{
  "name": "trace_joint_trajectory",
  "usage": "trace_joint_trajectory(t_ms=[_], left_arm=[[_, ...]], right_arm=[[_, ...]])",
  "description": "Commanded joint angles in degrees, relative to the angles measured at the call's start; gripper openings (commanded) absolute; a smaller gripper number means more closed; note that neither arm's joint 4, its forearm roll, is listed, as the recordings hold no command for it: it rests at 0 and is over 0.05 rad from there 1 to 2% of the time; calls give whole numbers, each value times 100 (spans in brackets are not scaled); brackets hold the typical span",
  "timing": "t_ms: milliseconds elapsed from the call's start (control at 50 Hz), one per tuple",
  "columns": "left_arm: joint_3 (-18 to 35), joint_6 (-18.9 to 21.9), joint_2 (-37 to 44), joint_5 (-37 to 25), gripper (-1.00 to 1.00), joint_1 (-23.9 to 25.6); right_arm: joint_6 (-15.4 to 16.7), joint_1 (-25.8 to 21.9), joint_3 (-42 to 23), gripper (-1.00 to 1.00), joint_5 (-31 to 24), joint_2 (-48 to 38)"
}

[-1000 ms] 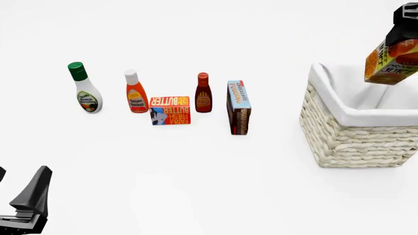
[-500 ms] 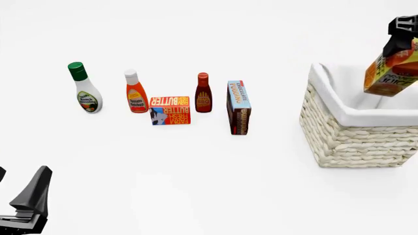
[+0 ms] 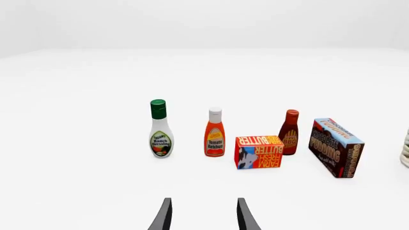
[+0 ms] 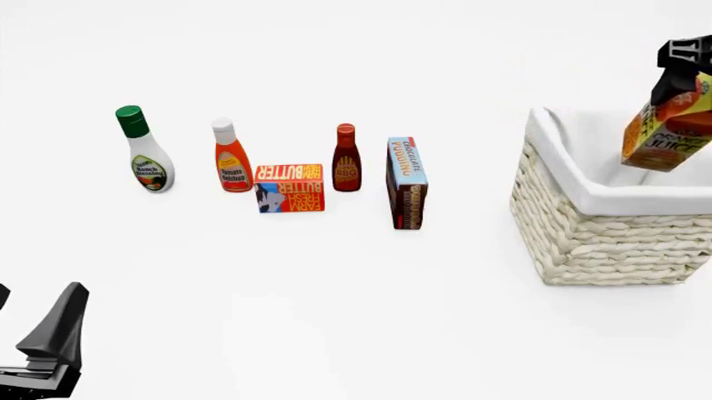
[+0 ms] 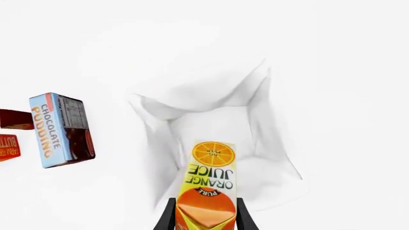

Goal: Pick the orange juice and place it in the basket.

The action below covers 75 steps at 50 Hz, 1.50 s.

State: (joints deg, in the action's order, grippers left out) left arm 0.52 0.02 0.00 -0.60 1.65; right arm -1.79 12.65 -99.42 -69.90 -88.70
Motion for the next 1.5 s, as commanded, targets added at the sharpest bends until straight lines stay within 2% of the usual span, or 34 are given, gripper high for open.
trace_joint_trajectory(t_ms=[20,120,140,260,480,900,1180,1500], left_arm=[[-14,-1,3,23,100,-36],[-14,0,3,22,100,-32],[-14,-1,3,22,100,-34],[-14,-1,3,22,100,-34],[-14,-1,3,22,100,-33],[-14,-1,3,22,100,-35],[-6,-1,4,15,100,-32],[15,0,4,-5,100,-32]], right_arm=[[-90,68,-154,-100,0,-229],[-160,-7,-200,-100,0,-337],[-86,67,-165,-100,0,-365],[-218,-75,-234,-100,0,-470],[-227,-6,-216,-100,0,-651],[-150,145,-317,-100,0,-948],[-216,-2,-534,-100,0,-1203],[-133,69,-628,-100,0,-1330]])
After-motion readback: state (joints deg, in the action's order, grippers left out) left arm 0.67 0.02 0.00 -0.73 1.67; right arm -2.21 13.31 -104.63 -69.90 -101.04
